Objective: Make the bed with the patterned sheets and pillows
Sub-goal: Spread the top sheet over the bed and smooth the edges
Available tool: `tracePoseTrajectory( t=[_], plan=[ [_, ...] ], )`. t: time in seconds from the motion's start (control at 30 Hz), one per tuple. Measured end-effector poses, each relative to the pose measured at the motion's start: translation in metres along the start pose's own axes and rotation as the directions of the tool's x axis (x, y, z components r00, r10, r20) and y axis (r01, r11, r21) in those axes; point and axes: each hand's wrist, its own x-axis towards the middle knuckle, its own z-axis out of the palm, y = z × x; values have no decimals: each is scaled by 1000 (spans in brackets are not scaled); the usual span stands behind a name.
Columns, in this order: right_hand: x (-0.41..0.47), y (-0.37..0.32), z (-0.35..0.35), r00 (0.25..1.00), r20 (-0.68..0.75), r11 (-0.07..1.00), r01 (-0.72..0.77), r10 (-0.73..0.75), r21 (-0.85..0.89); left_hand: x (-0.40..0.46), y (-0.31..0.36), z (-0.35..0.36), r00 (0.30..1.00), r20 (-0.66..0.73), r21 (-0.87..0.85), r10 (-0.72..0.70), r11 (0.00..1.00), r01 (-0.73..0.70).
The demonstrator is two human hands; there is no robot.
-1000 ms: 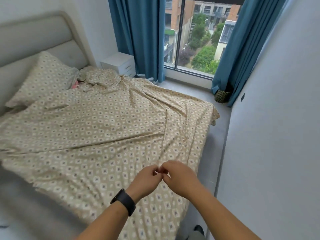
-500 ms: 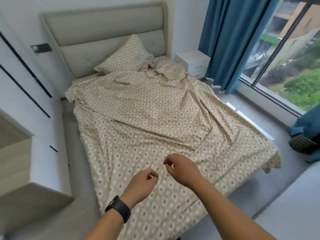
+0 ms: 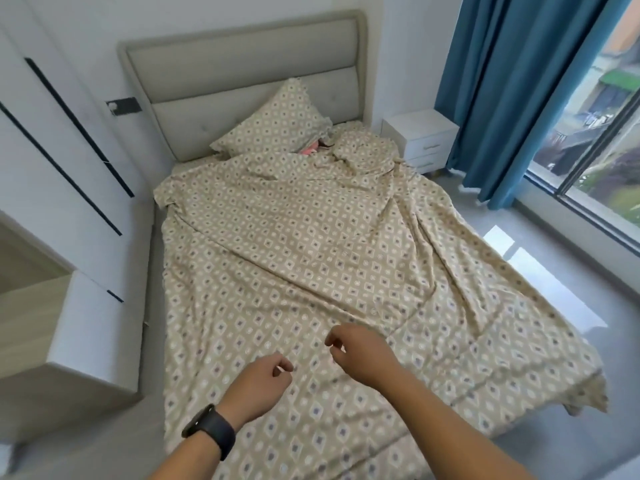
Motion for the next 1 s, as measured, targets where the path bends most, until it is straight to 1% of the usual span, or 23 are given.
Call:
tracePoseTrajectory(
  t=[0.07, 0.1, 0.17, 0.2, 0.27, 0.33, 0.43, 0.5, 0.57, 0.63, 0.7, 0.77, 0.87, 0.93, 1.0],
  plan=[
    [18, 31, -39, 997, 9, 996, 73, -72, -50, 17, 38, 25, 996, -85, -100, -25, 995, 17],
    [24, 51, -60, 996, 10, 993, 86, -86, -75, 24, 60, 41, 995, -86, -152, -46, 988, 32],
    [31, 85, -102, 993, 1, 986, 114, -114, -122, 38, 100, 71, 999, -25, -161, -44, 986, 39],
    [30, 91, -111, 992, -4, 985, 125, -126, -117, 39, 107, 80, 999, 22, -133, -37, 990, 40],
    [28, 128, -151, 994, -40, 989, 100, -105, -113, 59, 149, 106, 994, 101, -140, -32, 989, 46],
    [25, 157, -173, 992, -86, 992, 84, -92, -93, 73, 184, 120, 992, 123, -107, -11, 994, 24],
    [13, 190, -194, 995, -90, 995, 42, -51, -94, 90, 231, 134, 991, 113, -84, 76, 994, -67],
    [6, 202, -200, 995, -94, 994, 31, -41, -108, 99, 251, 136, 990, 92, -99, 105, 990, -96],
    [-7, 224, -212, 995, -97, 996, 7, -16, -94, 116, 277, 146, 984, 113, -88, 136, 988, -127],
    [-17, 250, -231, 995, -103, 994, -1, -11, -112, 131, 305, 160, 979, 119, -89, 164, 984, -154],
    [-27, 289, -254, 992, -126, 996, -31, 20, -89, 139, 340, 182, 976, 115, -91, 186, 980, -176],
    [-26, 327, -271, 989, -141, 996, -53, 42, -74, 149, 364, 203, 978, 110, -118, 176, 980, -163],
    [-19, 384, -284, 992, -129, 998, -23, 15, -59, 175, 389, 238, 982, 115, -47, 148, 989, -144],
    [-17, 425, -294, 997, -65, 998, 36, -40, -54, 192, 406, 266, 993, 87, -49, 84, 996, -80],
    [-17, 468, -312, 994, 13, 989, 109, -109, -104, 207, 431, 297, 999, 50, -110, 14, 994, -8]
  ],
)
